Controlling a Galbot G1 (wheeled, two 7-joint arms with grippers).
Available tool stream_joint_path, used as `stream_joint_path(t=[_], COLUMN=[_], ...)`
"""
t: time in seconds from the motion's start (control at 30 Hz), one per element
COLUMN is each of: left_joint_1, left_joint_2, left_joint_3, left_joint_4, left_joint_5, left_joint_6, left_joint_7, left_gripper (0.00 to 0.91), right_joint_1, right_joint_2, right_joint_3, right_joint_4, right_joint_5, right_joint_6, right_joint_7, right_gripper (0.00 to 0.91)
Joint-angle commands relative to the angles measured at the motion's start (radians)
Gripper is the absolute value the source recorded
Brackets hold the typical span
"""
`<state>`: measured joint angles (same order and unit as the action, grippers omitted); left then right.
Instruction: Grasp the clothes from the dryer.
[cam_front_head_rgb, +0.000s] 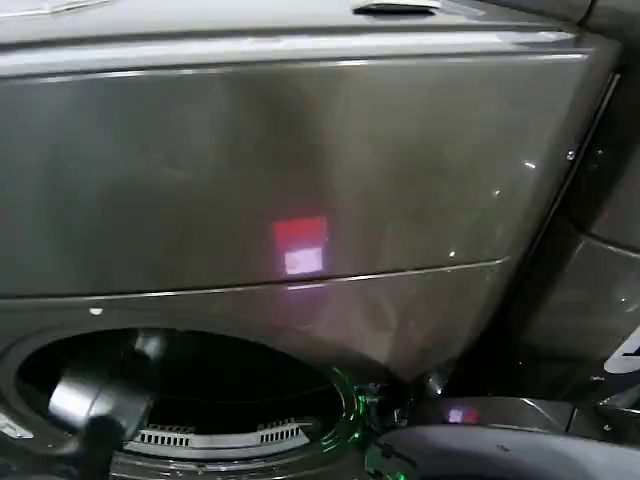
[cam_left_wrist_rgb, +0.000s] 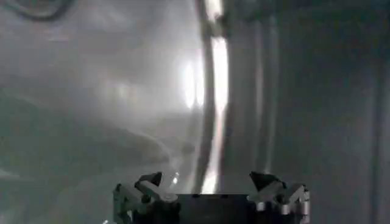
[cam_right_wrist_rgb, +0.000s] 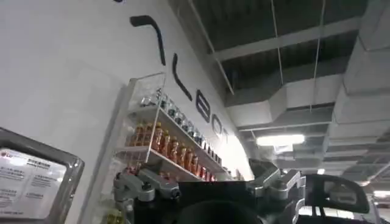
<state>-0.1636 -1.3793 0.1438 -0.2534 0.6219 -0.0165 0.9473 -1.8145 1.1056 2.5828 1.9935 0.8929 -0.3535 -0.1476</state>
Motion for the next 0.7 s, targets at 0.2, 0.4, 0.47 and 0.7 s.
stream_joint_path(t=[0.2,0.4,0.47,0.7], left_joint_1=[-0.066,-0.030,-0.019,-0.010], left_joint_2=[-0.010,-0.030,-0.032,-0.034], left_joint_3=[0.097,0.075,0.074,0.077], left_joint_4=[0.189,0.200,0.204,0.217], left_joint_5=[0.272,0.179,0.168,0.168], left_joint_6=[0.020,0.060,0.068,0.051], left_joint_7=[0.041,-0.078,-0.082,-0.038], left_gripper=[0.907,0.907,0.907,0.011], right_joint_1=[0.012,0.018,0.017,0.027], right_joint_2=[-0.004,-0.007,-0.007,-0.003], right_joint_3=[-0.021,-0.034,-0.034,-0.050], right_joint_4=[0.013,0.011,0.008,0.009], right_joint_5=[-0.001,-0.004,-0.007,-0.022], right_joint_6=[0.000,0.005,0.008,0.015], right_joint_7=[0.002,0.001,0.000,0.001], right_gripper=[0.907,0.907,0.907,0.907])
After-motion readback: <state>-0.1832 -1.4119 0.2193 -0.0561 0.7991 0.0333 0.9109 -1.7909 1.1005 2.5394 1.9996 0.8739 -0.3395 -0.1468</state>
